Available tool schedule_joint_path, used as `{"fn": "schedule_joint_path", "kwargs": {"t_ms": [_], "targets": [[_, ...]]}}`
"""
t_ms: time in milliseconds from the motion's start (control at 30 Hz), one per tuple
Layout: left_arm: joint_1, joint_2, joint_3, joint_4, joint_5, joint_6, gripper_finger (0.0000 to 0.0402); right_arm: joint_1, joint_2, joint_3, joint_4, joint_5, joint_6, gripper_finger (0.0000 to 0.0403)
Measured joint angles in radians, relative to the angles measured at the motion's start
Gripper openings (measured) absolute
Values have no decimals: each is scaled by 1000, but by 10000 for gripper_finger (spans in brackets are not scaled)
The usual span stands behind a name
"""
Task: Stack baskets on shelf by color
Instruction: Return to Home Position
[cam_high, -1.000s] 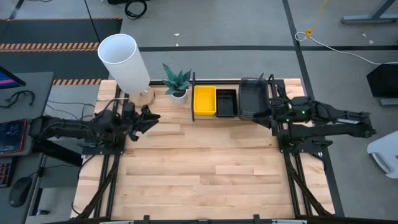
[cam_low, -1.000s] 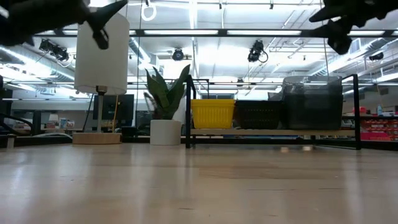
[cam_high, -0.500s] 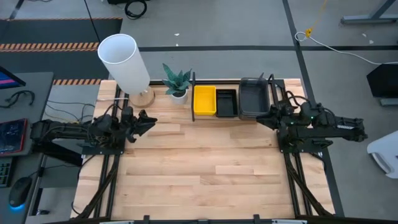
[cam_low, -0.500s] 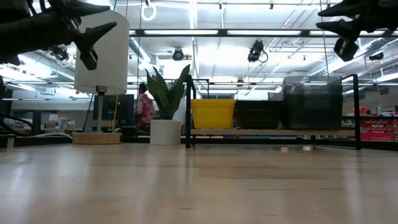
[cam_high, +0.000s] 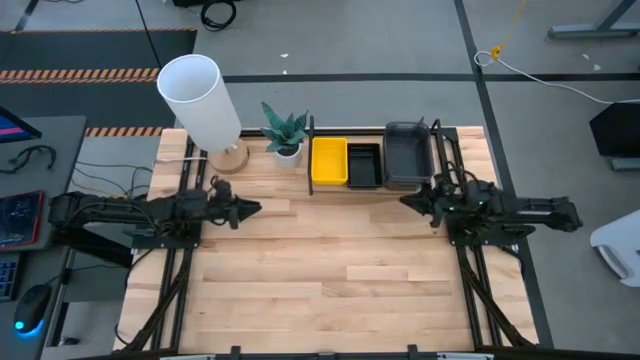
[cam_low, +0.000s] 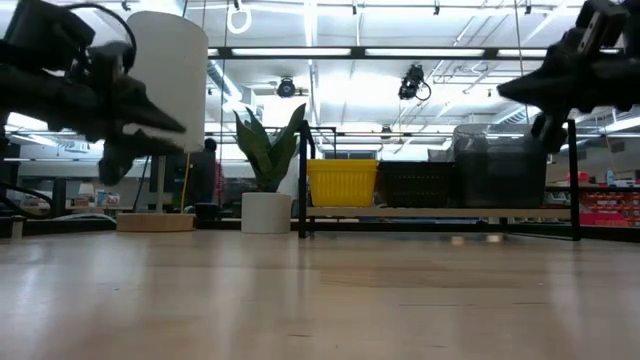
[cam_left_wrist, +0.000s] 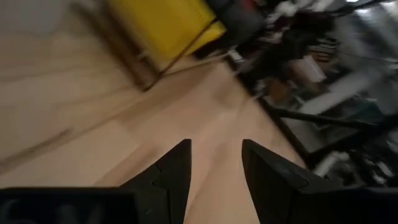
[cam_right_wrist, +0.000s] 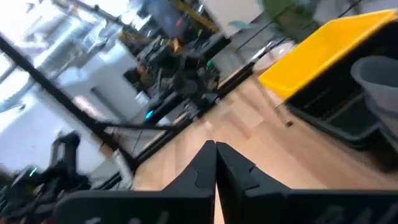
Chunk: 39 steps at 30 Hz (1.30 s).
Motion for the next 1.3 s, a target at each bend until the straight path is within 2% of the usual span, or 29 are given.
{"fn": "schedule_joint_path", "kwargs": {"t_ms": [67,300,467,600,833,1000,1100,1300], "targets": [[0,-1,0,-51,-26,-37,149,0,-1,-50,73,12,4,11],[0,-1,0,-83,-47,-69,149,0,12,-50,81,27,-63,7],[0,-2,0,-34,-47,-83,149,10,13,-24,142,-71,-362,3],[0,-2,0,-22,-62,-83,149,22,13,-14,129,-71,-444,3],[0,-1,0,-24,-62,-80,149,83,56,-14,-31,-138,-486,2],[0,-1,0,-24,-63,-82,149,121,94,-15,-39,-65,-527,2],[0,-1,0,-25,-66,-80,149,126,113,-36,17,-68,-508,3],[-1,-1,0,-49,-66,97,149,125,145,-50,51,-68,-370,4]]}}
